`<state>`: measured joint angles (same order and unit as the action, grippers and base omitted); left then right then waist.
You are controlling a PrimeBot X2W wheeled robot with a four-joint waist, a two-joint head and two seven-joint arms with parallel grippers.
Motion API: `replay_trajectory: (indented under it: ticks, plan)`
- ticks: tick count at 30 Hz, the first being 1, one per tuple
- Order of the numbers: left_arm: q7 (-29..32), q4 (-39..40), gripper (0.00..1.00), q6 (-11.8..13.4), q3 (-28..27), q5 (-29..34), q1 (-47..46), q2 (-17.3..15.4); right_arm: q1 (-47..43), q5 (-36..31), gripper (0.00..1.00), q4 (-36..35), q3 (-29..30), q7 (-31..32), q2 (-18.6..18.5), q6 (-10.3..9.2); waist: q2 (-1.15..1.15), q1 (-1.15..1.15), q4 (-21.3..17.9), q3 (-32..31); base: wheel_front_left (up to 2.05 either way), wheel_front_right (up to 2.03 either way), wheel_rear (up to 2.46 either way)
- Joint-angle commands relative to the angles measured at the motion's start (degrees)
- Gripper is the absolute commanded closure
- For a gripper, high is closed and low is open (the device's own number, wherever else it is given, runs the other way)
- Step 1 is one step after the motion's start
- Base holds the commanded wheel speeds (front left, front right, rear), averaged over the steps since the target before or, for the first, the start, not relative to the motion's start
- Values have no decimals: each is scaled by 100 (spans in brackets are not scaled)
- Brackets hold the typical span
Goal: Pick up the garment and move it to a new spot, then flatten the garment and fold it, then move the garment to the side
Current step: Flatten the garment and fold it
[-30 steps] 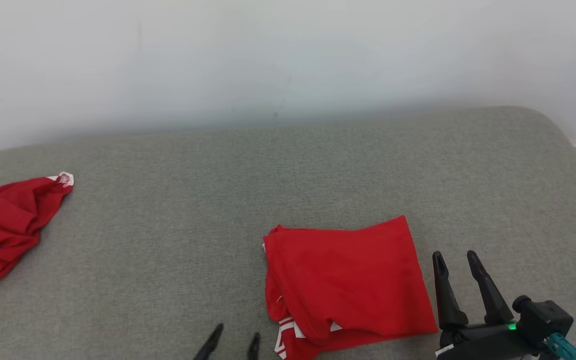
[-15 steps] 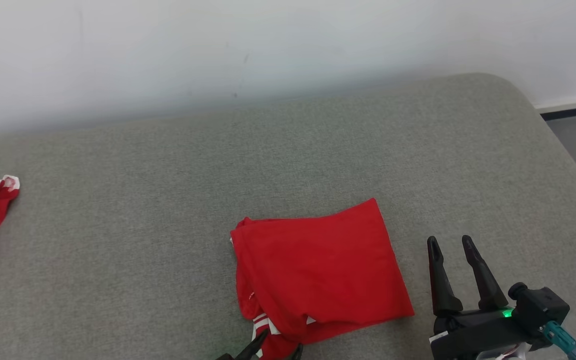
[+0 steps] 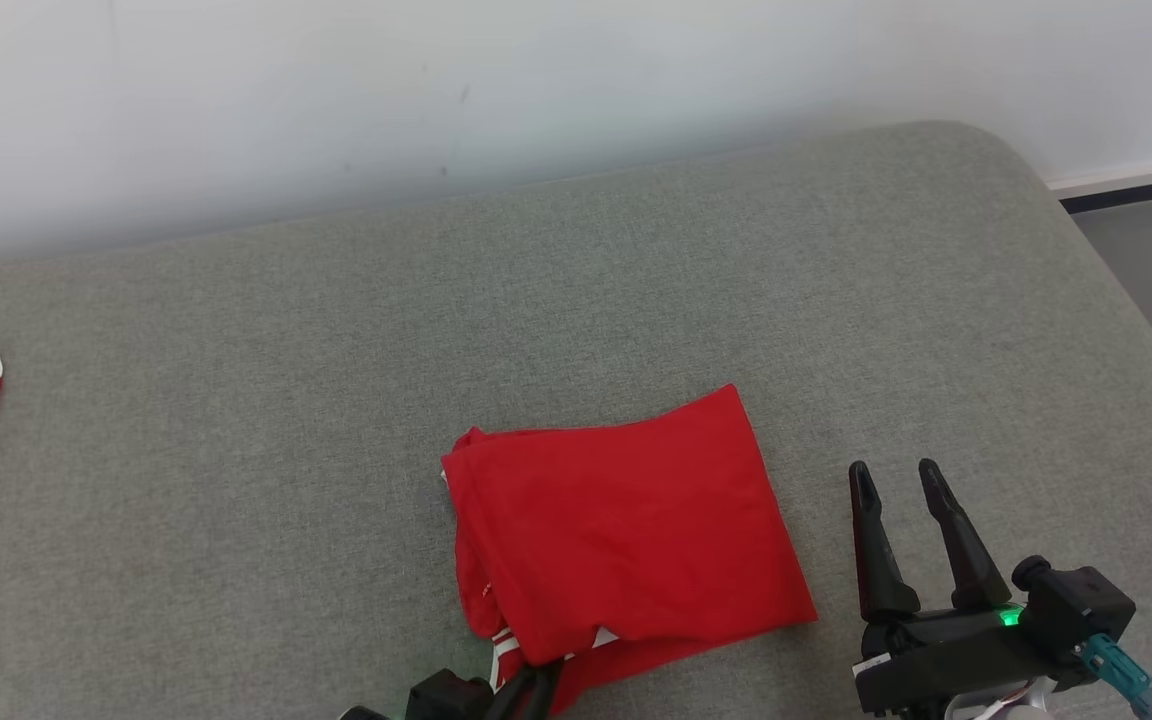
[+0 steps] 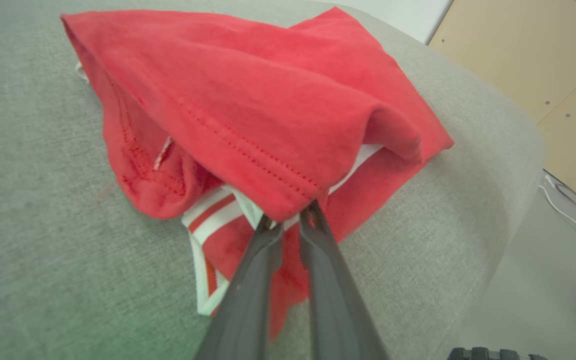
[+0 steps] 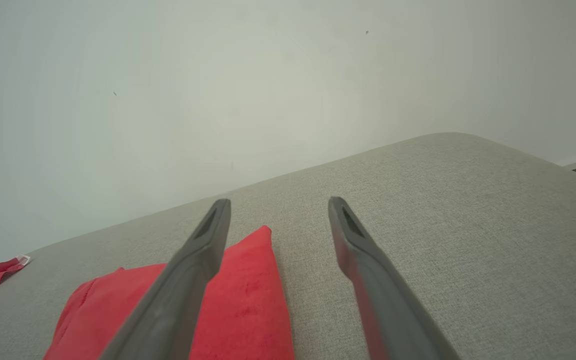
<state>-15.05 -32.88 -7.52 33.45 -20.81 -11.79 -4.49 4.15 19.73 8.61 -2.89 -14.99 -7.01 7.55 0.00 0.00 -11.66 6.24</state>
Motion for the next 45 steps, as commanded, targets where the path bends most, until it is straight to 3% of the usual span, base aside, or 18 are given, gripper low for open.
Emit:
replay_trajectory:
  ticks: [1,14,15,16,17,18,24,32,45]
  plan:
    - [-18,19,100,7,-35,-30,-78,18,31,-48,0,-23,10,-25,35,-15,0,0,20,-8,0,0,0]
    - [-18,537,100,7,49,166,326,-321,-125,-11,0,46,78,-24,40,-15,0,0,367,-133,0,0,0]
    - [-18,518,87,7,75,137,361,-325,-125,-11,0,56,77,-24,40,-15,0,0,382,-141,0,0,0]
    - [-18,492,64,7,96,123,379,-328,-121,-11,0,68,68,-24,40,-15,0,0,391,-149,0,0,0]
    - [-18,476,3,7,102,122,377,-328,-118,-10,0,79,63,-24,39,-15,0,0,401,-164,0,0,0]
    - [-18,461,0,7,81,107,386,-314,-120,-10,0,92,61,-23,34,-15,0,0,410,-183,0,0,0]
    - [-18,782,0,43,-159,115,589,-250,-173,22,0,127,91,-23,-21,-15,0,0,474,-299,0,0,0]
    - [-18,1695,0,230,-987,234,1061,-391,-262,5,0,79,191,-15,11,-15,0,0,618,-436,0,0,0]
    - [-18,2598,0,443,-2870,549,1381,-507,-313,-59,0,17,243,-14,5,-15,0,0,839,-616,0,0,0]
